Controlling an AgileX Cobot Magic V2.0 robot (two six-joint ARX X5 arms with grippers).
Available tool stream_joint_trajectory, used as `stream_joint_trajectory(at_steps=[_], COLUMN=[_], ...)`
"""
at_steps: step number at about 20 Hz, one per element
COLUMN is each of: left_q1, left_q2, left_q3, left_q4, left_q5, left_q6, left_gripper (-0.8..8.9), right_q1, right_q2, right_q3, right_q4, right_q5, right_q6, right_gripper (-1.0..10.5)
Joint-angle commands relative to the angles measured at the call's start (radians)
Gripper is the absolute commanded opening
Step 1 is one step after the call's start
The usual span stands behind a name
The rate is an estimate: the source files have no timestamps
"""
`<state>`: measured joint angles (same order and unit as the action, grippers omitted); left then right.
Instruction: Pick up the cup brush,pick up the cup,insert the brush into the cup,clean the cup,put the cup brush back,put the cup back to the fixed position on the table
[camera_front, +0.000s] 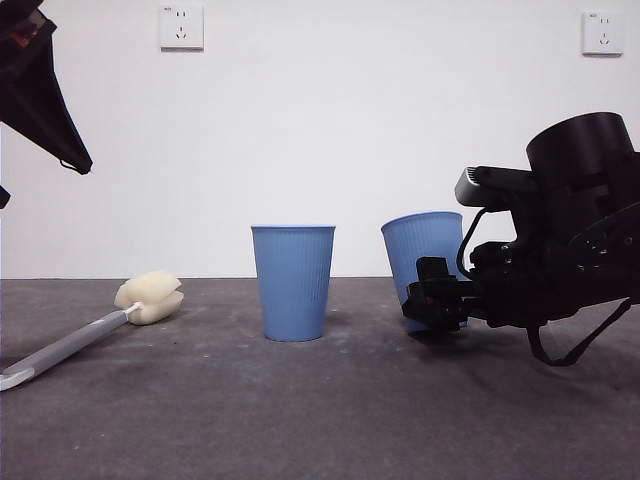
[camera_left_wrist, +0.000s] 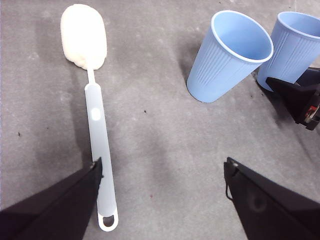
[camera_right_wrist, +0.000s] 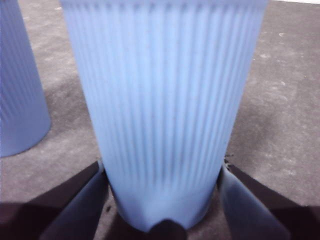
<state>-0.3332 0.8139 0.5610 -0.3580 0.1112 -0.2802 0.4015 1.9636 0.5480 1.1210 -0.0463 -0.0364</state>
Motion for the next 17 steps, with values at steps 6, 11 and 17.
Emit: stream_joint_trajectory(at_steps=[6, 11, 17], left_q1=[-0.001, -0.001, -0.001], left_q2=[-0.002, -0.002, -0.002], left_q3=[-0.010, -0.010, -0.010], left_q4=[0.008, 0.007, 0.007], left_q5=[-0.003, -0.003, -0.003], left_q6=[0.023, 0.024, 0.023], left_gripper=[4.09, 4.09, 4.09], right_q1=[0.003, 0.004, 0.004], right_q2=[0.010, 0.008, 0.008], right_q3=[-0.003, -0.003, -0.003], right_q4=[-0.130, -0.162, -0.217], right_q5=[-0.007, -0.036, -0.045], right_q6=[0.037, 0.061, 0.070], right_gripper=[1.8, 2.9, 4.2])
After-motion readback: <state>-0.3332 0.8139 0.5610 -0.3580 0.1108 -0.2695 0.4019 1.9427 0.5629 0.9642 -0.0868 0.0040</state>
